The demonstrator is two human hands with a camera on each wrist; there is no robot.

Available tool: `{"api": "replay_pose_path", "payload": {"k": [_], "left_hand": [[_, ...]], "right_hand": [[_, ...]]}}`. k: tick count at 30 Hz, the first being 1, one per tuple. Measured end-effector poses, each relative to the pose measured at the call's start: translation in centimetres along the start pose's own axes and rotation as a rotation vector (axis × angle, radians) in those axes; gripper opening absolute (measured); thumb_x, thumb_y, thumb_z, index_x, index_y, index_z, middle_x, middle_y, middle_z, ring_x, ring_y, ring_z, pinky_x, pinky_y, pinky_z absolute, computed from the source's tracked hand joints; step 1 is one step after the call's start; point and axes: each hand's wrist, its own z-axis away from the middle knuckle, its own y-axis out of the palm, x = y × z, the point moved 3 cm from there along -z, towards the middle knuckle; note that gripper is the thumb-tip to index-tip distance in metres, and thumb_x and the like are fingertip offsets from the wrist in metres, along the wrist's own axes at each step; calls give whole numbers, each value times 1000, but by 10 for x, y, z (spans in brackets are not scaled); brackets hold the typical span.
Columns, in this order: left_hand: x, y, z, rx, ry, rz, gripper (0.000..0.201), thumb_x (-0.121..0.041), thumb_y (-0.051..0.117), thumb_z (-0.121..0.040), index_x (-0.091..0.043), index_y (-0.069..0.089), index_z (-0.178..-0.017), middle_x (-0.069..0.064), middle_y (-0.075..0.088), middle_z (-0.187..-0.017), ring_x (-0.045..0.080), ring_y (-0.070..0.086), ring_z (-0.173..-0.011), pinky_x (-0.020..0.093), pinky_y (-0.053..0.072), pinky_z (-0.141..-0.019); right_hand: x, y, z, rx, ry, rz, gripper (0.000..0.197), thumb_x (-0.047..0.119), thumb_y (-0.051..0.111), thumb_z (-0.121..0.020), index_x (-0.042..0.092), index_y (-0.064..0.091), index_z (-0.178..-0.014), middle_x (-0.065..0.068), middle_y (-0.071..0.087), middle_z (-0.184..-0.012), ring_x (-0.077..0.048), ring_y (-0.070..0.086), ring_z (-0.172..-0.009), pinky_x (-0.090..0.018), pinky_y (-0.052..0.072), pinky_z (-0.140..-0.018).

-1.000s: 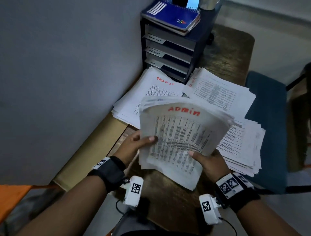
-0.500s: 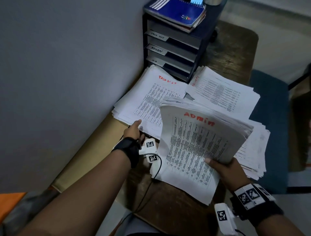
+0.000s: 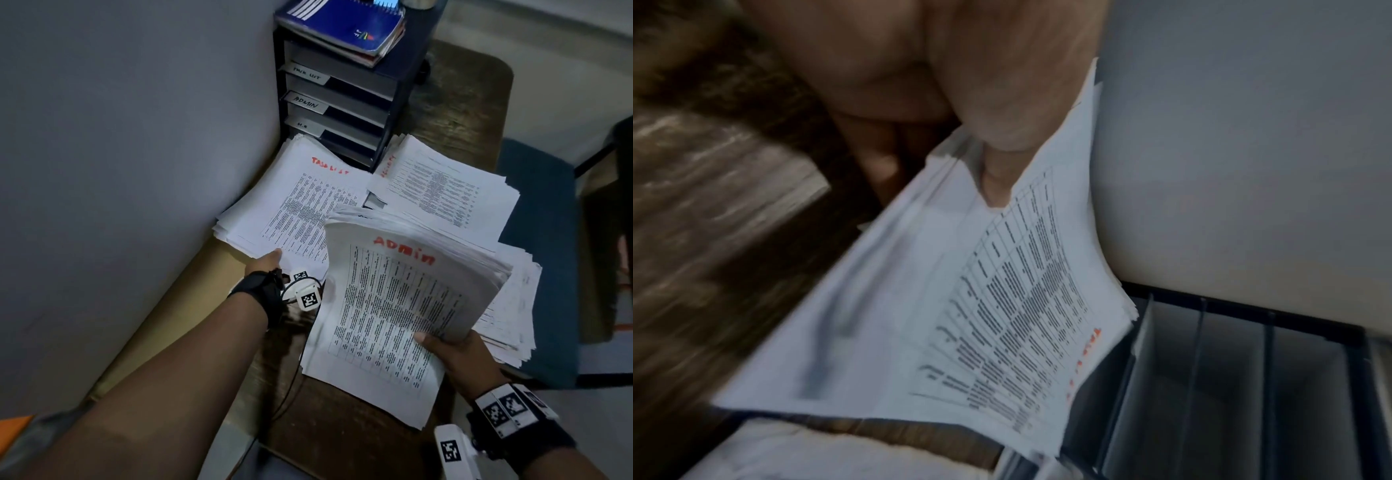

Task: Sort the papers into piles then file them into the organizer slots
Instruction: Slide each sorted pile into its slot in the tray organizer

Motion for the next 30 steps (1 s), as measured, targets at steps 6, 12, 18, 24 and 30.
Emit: {"api": "replay_pose_path", "payload": {"k": [6,12,18,24,30], "left_hand": [[18,-17,9,-101,83,-9,75,-43,68,-84,0,45,-141,16,59,-134,36,62,-112,44,52,-97],[49,-61,39,-147,178,-101,59,-38,61,-94,8,52,-129,15,64,-118,10,56,-48,23,39,-46],[96,-100,52,-202,103,-203,56,-43,61,-92,10,58,-111,20,67,-106,21,59,-53,31,42,-59],[115,-115,52,-178,51,-195,63,-59,63,-80,2,68,-98,20,72,-99,36,68,-83,43,54,-80],[107,-127,60,-314,55,-161,101,-79,71,-60,-3,53,-124,17,53,-130,35,58,-113,40,48,-100]], "right_hand": [[3,-5,-1,33,13,-23,72,60,90,-37,16,74,-93,-4,77,-89,-20,74,-84,-45,57,-81],[-5,-17,-12,13,33,8,71,73,85,-27,34,76,-86,3,77,-93,-21,71,-92,-53,54,-89],[4,-19,-12,51,11,-15,44,41,90,-52,27,74,-91,-2,76,-97,-24,70,-95,-55,52,-93],[3,-15,-21,118,13,-74,74,57,93,-32,23,76,-95,-6,76,-101,-27,71,-97,-56,52,-93],[19,-8,-32,148,-59,-44,51,42,91,-52,26,74,-98,0,76,-103,-20,70,-99,-48,51,-96]]}}
